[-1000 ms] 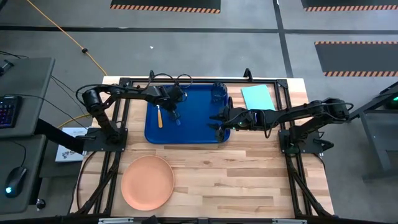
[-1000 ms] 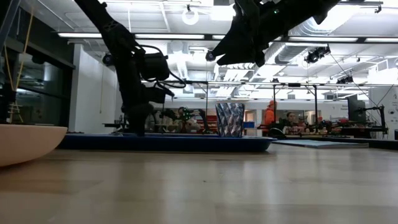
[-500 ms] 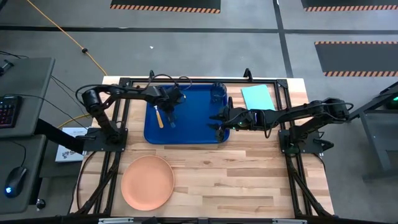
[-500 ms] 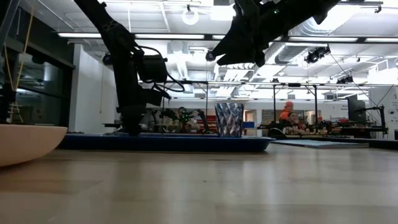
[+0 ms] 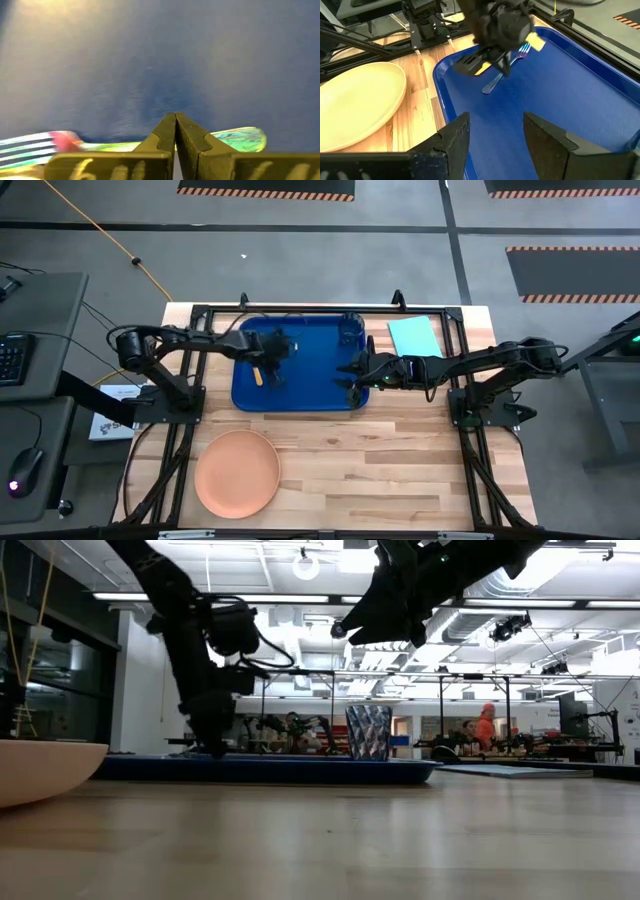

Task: Pick and place plate/cup/fork/spoon on tray
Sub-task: Put the blue fork to the right of the orange spoon on the blue serving tray

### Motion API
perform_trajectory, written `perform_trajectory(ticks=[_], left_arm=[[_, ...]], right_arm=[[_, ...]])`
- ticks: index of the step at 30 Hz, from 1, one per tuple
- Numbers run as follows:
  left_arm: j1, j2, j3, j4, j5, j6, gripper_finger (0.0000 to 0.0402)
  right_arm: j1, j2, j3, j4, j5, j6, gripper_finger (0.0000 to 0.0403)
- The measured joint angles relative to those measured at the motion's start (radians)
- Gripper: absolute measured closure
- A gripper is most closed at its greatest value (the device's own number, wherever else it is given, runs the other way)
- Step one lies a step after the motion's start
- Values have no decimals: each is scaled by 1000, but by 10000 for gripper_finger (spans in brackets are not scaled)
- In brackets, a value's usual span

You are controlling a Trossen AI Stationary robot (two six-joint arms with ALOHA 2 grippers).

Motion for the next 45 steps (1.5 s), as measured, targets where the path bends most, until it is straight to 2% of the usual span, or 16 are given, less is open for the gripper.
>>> perform_trajectory(ticks=[4, 9, 31, 40, 45], left_arm=[[-42, 0, -78, 118, 24, -59, 402], [-78, 0, -102, 200, 22, -86, 402], [-203, -11, -101, 106, 9, -167, 402], [-210, -94, -104, 17, -6, -200, 401], [-224, -96, -104, 21, -8, -210, 402]], right_arm=[[0, 0, 0, 0, 0, -2, 229], [0, 0, 0, 0, 0, -5, 229], [0, 0, 0, 0, 0, -4, 229], [0, 0, 0, 0, 0, -3, 229], [0, 0, 0, 1, 0, -2, 229]])
